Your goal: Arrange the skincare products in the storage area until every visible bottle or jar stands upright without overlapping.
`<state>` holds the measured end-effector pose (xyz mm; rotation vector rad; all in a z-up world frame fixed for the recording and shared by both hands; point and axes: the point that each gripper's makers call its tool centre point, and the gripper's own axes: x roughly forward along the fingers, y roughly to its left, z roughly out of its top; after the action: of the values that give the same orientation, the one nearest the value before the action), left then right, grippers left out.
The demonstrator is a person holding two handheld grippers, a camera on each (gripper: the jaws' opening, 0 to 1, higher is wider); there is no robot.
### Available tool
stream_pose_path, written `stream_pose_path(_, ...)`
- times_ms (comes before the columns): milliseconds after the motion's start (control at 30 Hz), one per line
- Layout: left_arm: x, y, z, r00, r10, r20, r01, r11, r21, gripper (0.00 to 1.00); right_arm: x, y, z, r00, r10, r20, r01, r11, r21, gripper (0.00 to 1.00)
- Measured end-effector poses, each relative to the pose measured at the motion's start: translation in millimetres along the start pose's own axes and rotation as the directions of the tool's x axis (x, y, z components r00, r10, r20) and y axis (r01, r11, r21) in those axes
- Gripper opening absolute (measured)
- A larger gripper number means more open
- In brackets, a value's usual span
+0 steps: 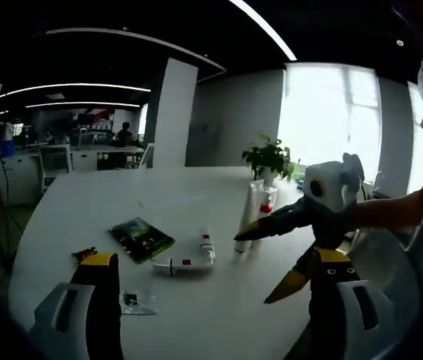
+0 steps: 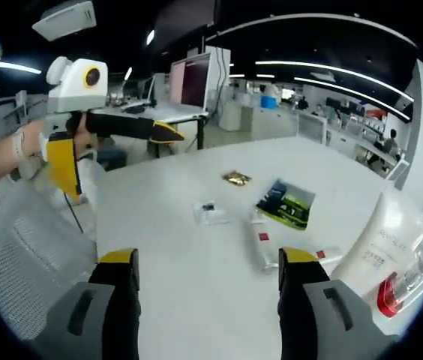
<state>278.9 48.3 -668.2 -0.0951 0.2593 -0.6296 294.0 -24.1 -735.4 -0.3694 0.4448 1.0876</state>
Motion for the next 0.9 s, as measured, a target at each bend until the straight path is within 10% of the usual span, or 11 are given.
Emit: stream_pose_path(900,-10,-5.7,6.0,0.998,0.022,0.052,-0.018,0.998,-0.067,0.97,70,-49,-23.2,0.985,-0.103,-0.140,0.099,0.994,-0.039,0.48)
